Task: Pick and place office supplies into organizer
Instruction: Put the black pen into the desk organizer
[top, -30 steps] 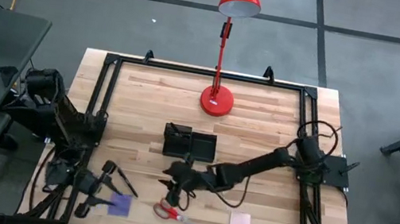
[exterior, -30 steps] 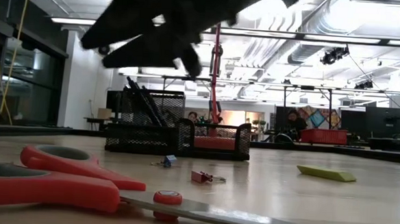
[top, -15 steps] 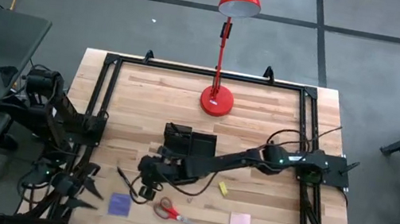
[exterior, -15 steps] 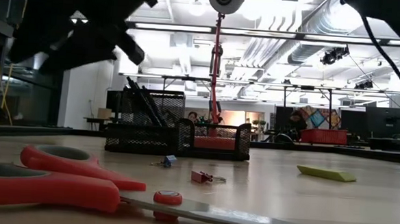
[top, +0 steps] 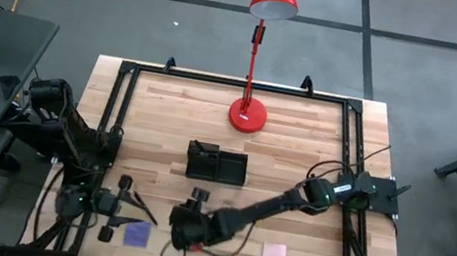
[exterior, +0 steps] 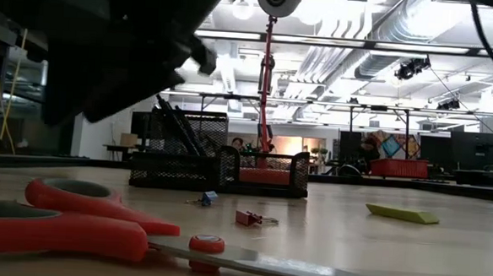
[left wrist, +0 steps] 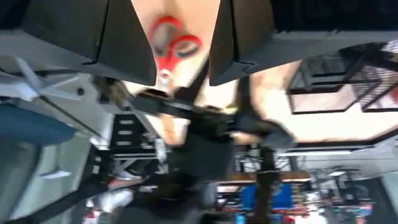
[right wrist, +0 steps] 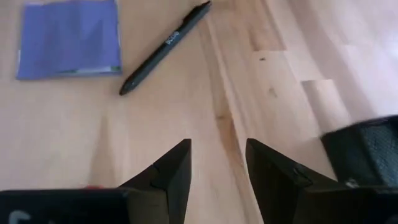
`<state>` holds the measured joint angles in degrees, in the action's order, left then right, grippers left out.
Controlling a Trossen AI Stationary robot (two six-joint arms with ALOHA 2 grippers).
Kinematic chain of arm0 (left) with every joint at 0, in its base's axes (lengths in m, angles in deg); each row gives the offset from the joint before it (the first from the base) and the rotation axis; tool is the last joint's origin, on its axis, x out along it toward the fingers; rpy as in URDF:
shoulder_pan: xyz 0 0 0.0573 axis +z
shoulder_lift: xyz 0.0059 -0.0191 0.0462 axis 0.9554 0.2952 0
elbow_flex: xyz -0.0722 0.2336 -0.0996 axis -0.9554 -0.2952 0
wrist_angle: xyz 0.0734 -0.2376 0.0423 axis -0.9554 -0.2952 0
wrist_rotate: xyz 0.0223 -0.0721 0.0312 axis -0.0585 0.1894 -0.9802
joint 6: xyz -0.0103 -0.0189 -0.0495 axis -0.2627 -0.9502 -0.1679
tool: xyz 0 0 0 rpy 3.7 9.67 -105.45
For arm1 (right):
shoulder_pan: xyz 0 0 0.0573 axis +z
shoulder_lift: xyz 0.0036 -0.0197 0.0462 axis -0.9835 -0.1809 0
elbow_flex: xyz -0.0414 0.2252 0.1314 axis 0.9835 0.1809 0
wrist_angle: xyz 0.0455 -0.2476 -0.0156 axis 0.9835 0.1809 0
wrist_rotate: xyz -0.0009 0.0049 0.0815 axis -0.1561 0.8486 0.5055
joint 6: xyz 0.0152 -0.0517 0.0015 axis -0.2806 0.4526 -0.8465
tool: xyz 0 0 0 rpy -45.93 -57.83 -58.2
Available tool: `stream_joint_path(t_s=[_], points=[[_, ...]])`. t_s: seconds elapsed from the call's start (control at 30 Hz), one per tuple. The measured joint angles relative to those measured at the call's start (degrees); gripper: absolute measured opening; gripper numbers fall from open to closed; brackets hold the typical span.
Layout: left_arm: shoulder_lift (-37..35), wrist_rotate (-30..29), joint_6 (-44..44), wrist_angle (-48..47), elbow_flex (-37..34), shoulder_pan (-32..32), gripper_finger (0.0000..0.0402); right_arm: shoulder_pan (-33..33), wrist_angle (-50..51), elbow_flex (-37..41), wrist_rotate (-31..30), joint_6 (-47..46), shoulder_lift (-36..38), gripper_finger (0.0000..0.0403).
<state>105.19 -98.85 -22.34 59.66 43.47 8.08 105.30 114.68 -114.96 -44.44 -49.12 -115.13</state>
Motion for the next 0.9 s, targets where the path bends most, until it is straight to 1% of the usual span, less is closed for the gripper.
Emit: stream_joint_path(t_s=[0.1,0.17,0.2,0.27,0.33,0.37,0.43,0.5,0.67,0.73,0.8,0.87,0.9], points=[[0.00,0.21,-0.23,0.10,0.00,2.05,0.0143,2.64,3.07,0.04,-5.93,-1.95,0.04,0.0144],[0.00,0.34,-0.06,0.15,0.00,2.64,0.0143,4.60,3.07,0.10,-6.26,-1.40,0.31,0.0144],[0.00,0.34,0.05,0.13,0.00,2.54,0.0143,5.81,0.77,0.10,-6.75,0.25,0.35,0.0144],[-0.02,0.34,0.05,0.05,0.00,2.52,0.0143,7.98,-7.19,0.36,-4.31,5.45,0.45,0.0144],[-0.02,0.34,0.12,0.12,0.00,2.50,0.0143,9.71,-18.91,2.68,1.73,13.58,0.80,0.0144],[-0.02,0.33,0.27,0.15,0.00,2.50,0.0143,10.05,-23.34,4.55,4.48,16.24,1.34,0.0144],[-0.02,0.25,0.48,0.14,0.00,2.50,0.0143,9.83,-29.03,9.37,6.03,17.99,3.06,0.0144],[-0.02,0.25,0.57,0.07,0.00,2.50,0.0143,9.06,-31.58,15.76,5.22,16.80,6.81,0.0144],[-0.07,0.43,3.97,-0.31,0.00,2.50,0.0143,7.97,-57.24,37.20,9.92,16.94,18.28,0.0144],[-0.11,2.10,4.80,-1.06,0.00,2.52,0.0143,7.98,-65.46,46.05,11.09,17.63,22.22,0.0144],[-0.64,5.87,4.70,-3.89,0.00,2.54,0.0143,7.87,-71.89,53.32,11.93,17.41,26.16,0.0144],[-1.42,8.56,3.04,-8.38,0.02,2.54,0.0143,7.68,-76.15,60.09,11.71,16.02,30.12,0.0144],[-1.80,8.73,1.57,-11.50,0.02,2.64,0.0143,7.64,-79.04,63.48,11.28,15.10,31.63,0.0144]])
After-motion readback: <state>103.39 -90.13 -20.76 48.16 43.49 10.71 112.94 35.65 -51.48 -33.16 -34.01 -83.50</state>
